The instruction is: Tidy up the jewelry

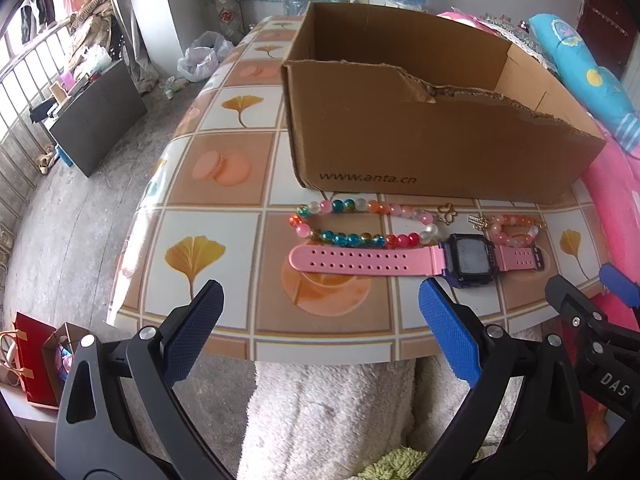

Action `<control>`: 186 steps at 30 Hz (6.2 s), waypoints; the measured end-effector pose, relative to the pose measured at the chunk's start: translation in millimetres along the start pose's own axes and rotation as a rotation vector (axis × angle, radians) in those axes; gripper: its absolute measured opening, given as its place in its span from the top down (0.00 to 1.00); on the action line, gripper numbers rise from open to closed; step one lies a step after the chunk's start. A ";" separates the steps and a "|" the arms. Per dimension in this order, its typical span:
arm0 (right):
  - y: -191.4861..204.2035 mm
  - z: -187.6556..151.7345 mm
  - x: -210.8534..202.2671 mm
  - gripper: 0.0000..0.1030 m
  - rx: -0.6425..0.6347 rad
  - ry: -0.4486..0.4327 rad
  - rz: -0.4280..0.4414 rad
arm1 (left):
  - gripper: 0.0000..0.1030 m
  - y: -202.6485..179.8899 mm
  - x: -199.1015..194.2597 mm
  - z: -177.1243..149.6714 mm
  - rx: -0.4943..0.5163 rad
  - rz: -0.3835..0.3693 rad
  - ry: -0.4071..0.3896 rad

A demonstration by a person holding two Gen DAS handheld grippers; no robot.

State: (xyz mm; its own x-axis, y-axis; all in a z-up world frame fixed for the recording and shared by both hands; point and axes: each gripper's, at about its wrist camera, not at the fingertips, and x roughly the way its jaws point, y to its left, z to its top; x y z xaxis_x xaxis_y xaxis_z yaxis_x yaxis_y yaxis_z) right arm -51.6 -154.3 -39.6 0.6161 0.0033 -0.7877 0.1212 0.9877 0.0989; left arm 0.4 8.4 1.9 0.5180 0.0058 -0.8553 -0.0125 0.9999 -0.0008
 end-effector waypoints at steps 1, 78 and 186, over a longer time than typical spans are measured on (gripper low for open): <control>3.3 1.1 0.5 0.05 -0.027 -0.008 0.022 | 0.08 3.2 0.5 -0.2 -0.002 -0.010 -0.002; -18.1 68.9 84.8 0.86 -0.560 0.043 0.147 | 0.84 -19.4 39.1 11.8 0.357 -0.245 0.027; 28.4 65.6 -57.2 0.06 -0.200 -0.255 0.147 | 0.07 73.6 42.2 0.1 0.119 -0.020 0.009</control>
State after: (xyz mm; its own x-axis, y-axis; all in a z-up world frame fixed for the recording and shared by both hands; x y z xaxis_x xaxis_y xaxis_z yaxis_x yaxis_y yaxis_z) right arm -32.3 -136.7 48.1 0.7929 0.1335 -0.5945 -0.1226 0.9907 0.0589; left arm 21.4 82.3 -34.2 0.5094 -0.0136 -0.8604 0.0994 0.9941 0.0431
